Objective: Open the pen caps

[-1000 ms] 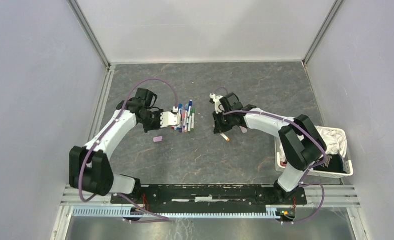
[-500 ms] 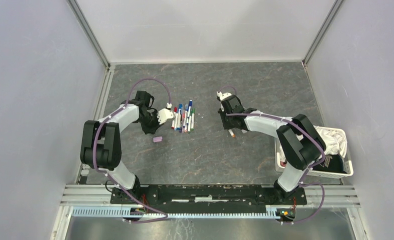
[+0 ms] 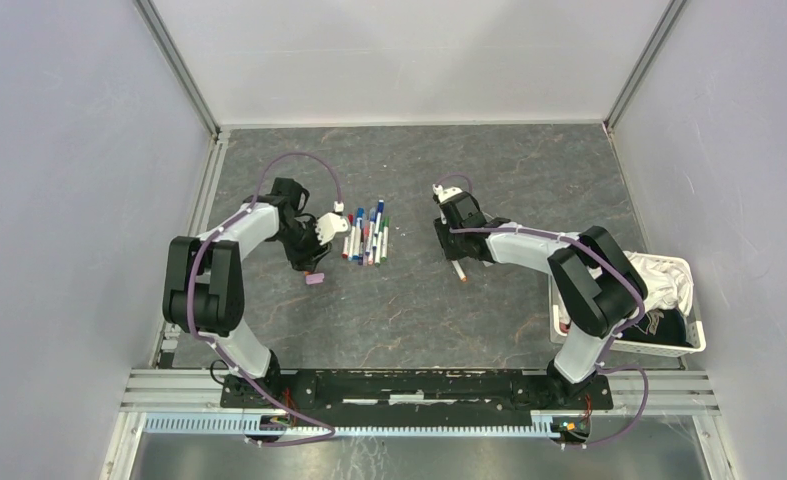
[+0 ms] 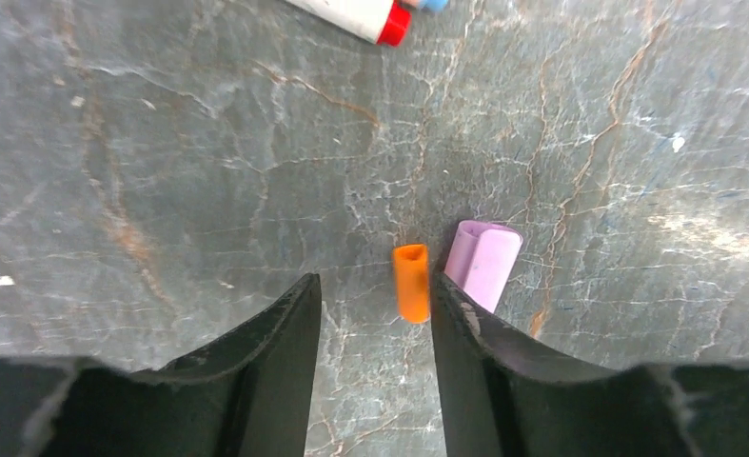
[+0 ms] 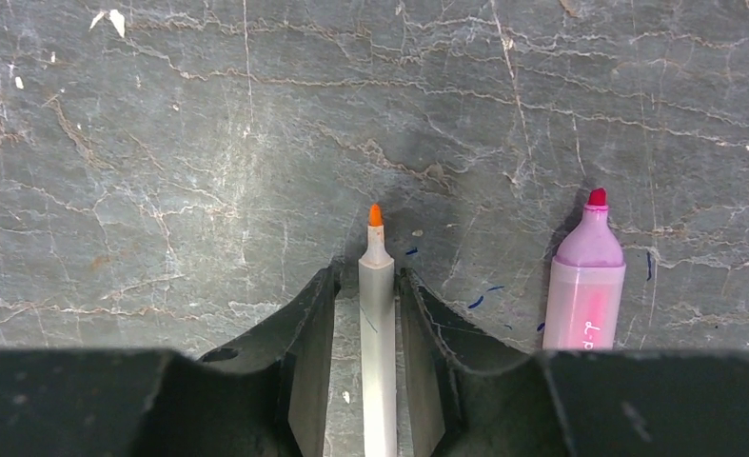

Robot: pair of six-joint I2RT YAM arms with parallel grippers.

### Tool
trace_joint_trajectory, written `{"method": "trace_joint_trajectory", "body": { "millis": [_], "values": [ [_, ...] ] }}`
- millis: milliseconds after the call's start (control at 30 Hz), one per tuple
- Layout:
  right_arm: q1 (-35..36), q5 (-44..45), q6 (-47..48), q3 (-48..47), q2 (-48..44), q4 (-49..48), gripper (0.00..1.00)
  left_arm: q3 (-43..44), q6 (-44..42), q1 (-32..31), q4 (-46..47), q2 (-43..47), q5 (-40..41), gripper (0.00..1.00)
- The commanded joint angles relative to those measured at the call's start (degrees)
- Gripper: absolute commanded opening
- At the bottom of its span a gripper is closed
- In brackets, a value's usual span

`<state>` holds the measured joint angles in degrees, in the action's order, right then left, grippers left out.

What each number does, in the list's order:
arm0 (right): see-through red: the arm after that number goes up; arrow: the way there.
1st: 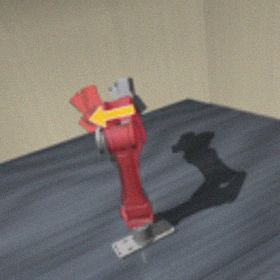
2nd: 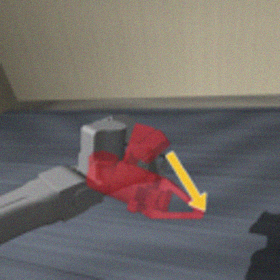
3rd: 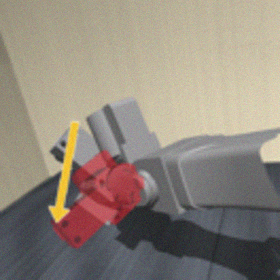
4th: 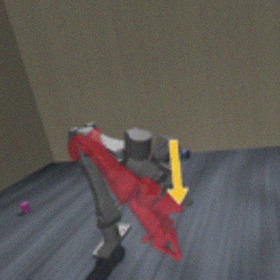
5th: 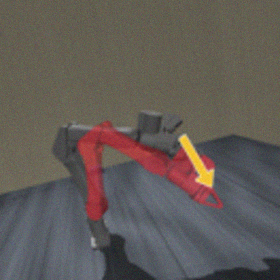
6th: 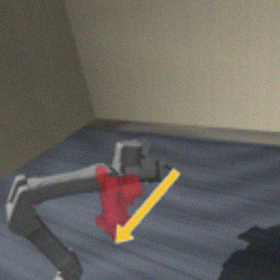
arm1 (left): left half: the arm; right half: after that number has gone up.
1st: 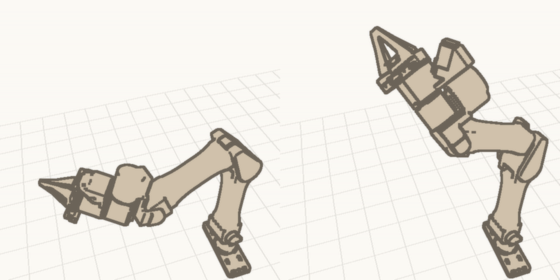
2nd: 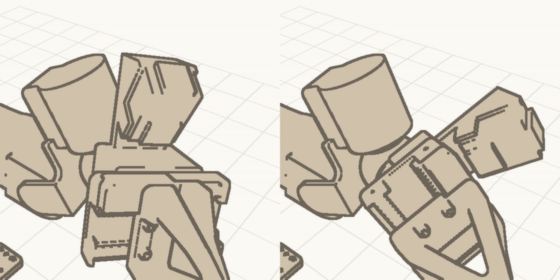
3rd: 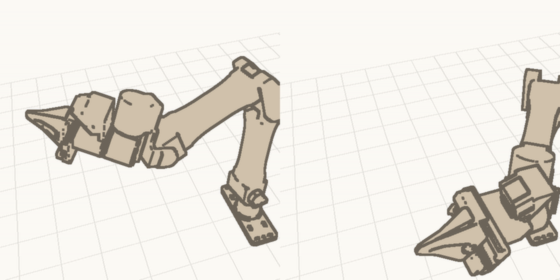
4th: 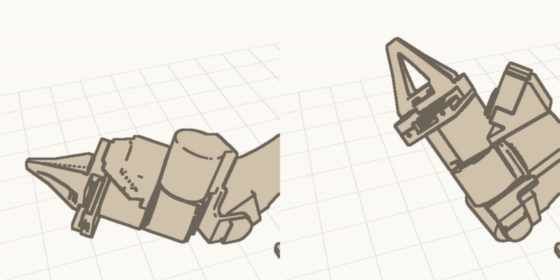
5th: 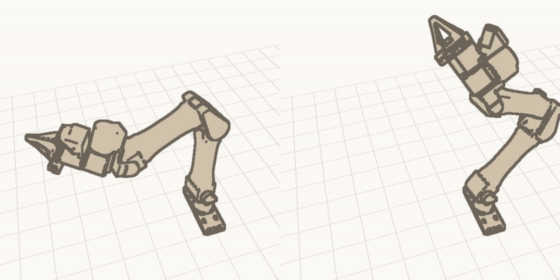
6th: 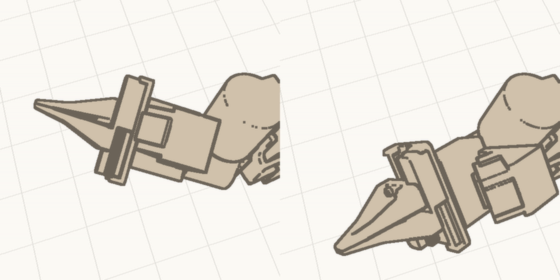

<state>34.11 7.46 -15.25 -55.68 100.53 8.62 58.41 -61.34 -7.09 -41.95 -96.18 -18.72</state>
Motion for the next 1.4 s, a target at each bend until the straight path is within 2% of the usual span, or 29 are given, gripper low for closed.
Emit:
{"method": "trace_joint_trajectory", "body": {
  "millis": [0,133,200,233,267,300,500,733,967,1233,1367],
  "values": [
    [-0.3,-1.2,-1.0,-0.7,-2.5,0.2,0.37,7.0,3.3,0.2,-4.6,2.6,-4.3,0.55],
    [-0.3,-3.1,-1.7,-4.1,-4.1,2.0,0.38,14.6,5.4,0.2,-11.3,3.4,-5.6,0.67],
    [-0.3,-3.9,-2.0,-5.7,-4.8,2.7,0.42,19.4,7.0,0.2,-14.9,3.6,-6.7,0.84],
    [-0.3,-4.3,-2.2,-6.6,-5.0,2.6,0.45,21.0,8.0,0.2,-16.2,3.8,-7.3,0.88],
    [-0.2,-4.9,-2.5,-7.5,-5.0,2.7,0.47,22.8,8.5,0.2,-17.8,4.0,-7.9,0.98],
    [0.2,-5.0,-2.9,-8.9,-4.7,2.8,0.47,24.2,9.3,0.2,-18.9,4.2,-8.2,1.0],
    [5.7,-3.2,-4.5,-20.5,3.5,7.5,0.49,27.5,14.2,0.2,-19.6,8.2,-9.1,1.0],
    [10.6,0.6,-6.3,-32.2,14.4,11.0,0.42,28.2,22.2,0.3,-16.6,13.7,-7.1,1.0],
    [11.3,1.1,-7.0,-34.4,18.6,11.4,0.33,30.6,26.5,0.3,-17.4,14.5,-9.6,1.0],
    [11.2,1.2,-7.4,-34.7,20.7,10.8,0.33,28.8,26.7,0.3,-17.5,14.5,-7.7,1.0],
    [11.2,0.6,-8.2,-35.4,21.4,10.6,0.37,27.6,26.2,0.3,-17.5,15.3,-7.7,1.0]
  ]
}}
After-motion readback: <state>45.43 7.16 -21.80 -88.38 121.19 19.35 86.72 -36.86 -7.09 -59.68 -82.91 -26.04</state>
